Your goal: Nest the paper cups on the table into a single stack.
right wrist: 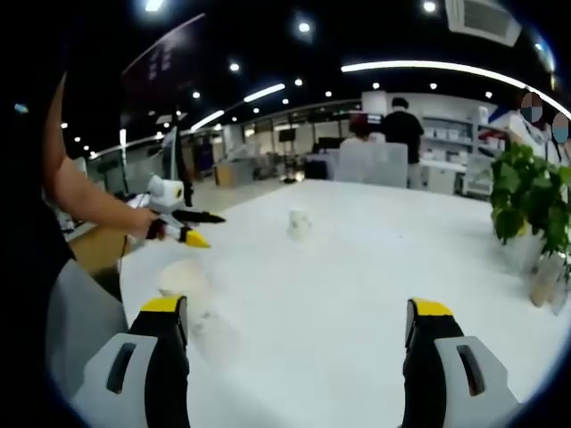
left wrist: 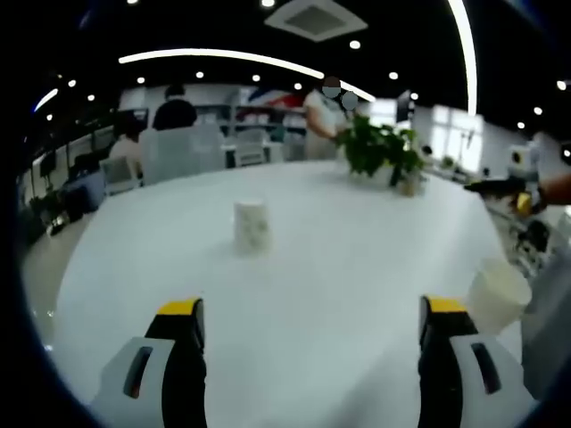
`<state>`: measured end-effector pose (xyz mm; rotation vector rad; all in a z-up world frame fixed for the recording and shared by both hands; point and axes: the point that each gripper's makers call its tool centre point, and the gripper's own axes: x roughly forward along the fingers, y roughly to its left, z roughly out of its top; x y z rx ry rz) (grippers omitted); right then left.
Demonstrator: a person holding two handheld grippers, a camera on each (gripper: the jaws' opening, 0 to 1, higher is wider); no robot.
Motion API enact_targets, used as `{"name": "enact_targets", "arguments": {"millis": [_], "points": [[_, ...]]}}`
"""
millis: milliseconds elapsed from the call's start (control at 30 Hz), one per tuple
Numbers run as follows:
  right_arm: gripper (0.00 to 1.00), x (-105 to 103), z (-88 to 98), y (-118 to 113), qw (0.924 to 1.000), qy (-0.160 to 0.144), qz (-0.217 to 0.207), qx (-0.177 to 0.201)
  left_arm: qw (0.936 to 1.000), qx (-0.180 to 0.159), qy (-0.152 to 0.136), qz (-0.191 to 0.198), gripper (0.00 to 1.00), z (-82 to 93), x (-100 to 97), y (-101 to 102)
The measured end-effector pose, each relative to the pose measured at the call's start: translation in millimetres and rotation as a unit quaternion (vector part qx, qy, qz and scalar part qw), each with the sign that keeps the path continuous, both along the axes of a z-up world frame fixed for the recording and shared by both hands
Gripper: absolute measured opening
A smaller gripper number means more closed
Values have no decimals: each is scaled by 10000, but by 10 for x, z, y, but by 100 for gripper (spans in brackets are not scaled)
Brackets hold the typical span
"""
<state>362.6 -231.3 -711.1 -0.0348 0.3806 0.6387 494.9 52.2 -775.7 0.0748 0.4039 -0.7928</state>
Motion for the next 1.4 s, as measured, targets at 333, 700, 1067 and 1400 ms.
{"name": "enact_targets", "arguments": {"millis": [333,700,1067,1400], "points": [[100,69,11,42,10000,20,-32,23,9998,-91,-169,-107,99,-69,515,-213],[100,48,-20,82,9999,98,-43,82,9995,-134,-297,15,99,-155,1071,-408],[100,84,-58,149,9998,125,-31,154,9994,-199,-240,120,90,-203,1450,-584],[100,81,-96,155,9997,182,-41,187,9990,-27,-456,20,75,-228,1652,-717]]}}
